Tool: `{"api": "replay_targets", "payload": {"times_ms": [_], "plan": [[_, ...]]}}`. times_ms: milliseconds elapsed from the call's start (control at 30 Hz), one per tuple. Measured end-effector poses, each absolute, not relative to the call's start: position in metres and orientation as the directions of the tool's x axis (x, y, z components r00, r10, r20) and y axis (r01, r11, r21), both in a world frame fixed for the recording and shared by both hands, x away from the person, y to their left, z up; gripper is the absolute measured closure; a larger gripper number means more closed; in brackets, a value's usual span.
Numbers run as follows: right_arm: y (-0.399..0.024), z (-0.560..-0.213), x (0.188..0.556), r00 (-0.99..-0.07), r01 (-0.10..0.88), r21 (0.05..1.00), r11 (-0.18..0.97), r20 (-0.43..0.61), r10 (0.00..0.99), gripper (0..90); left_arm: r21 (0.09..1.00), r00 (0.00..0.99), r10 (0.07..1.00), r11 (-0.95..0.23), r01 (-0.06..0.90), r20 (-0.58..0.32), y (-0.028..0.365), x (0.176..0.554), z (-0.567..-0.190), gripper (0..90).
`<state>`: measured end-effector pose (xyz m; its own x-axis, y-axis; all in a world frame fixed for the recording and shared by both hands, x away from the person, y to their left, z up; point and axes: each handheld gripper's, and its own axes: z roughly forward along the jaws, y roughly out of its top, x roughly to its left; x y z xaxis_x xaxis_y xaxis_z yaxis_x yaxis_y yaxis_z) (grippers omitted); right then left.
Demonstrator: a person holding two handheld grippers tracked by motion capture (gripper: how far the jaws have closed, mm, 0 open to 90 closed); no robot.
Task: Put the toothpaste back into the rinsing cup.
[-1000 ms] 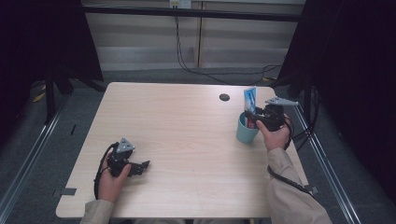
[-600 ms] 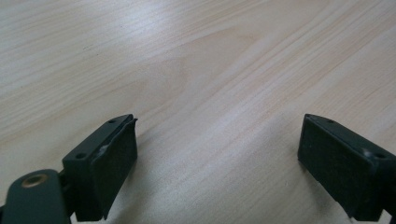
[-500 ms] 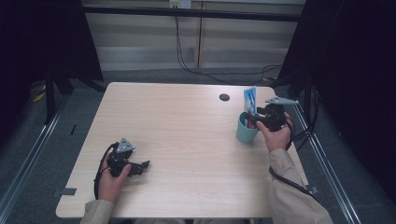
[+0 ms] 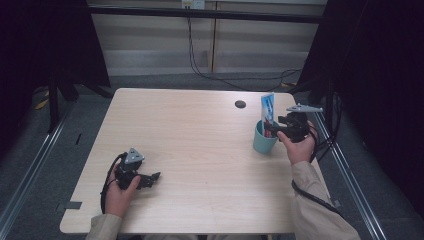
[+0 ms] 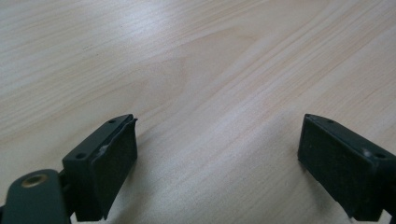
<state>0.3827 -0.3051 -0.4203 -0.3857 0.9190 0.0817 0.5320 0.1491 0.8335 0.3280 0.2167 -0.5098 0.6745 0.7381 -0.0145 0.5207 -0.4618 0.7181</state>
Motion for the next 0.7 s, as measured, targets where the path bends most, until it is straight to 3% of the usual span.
{"api": "replay_targets", "payload": {"times_ms": [700], "plan": [[-0.307, -0.413, 0.372, -0.423, 0.540, 0.820, 0.190, 0.070, 0.904, 21.9, 0.718, 0.674, 0.738, -0.462, 0.520, -0.014, 0.217, 0.328, -0.510, 11.6]]}}
